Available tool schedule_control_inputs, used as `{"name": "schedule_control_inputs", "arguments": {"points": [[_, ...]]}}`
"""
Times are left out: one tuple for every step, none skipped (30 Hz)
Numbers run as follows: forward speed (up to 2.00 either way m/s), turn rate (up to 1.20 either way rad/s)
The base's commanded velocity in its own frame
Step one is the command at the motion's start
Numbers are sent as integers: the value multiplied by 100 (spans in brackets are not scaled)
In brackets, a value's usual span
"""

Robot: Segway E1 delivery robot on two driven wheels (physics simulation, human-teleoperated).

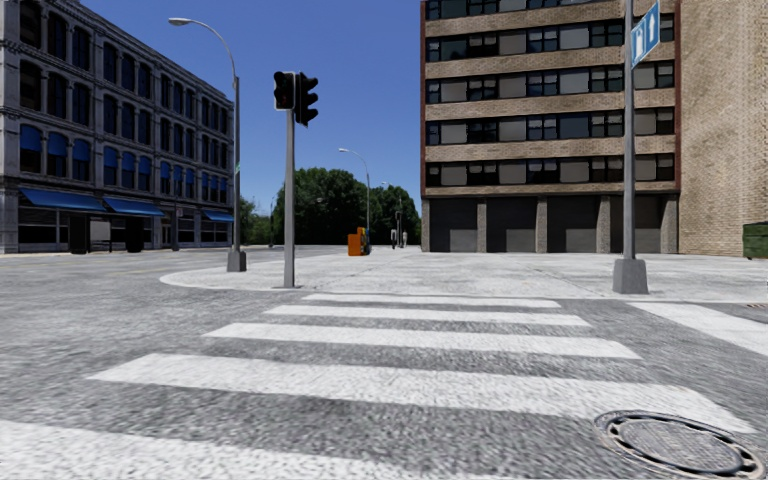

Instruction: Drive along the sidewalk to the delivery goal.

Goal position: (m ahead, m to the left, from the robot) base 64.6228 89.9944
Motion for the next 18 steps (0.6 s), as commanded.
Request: {"name": "schedule_control_inputs", "arguments": {"points": [[200,-30],[200,-29],[200,-29],[200,-29],[200,-29],[200,-29],[200,-29],[200,-29],[200,-29],[200,-29],[200,-29],[200,-29],[200,-29],[200,-29],[200,-29],[200,-29],[200,-29],[200,-29]]}}
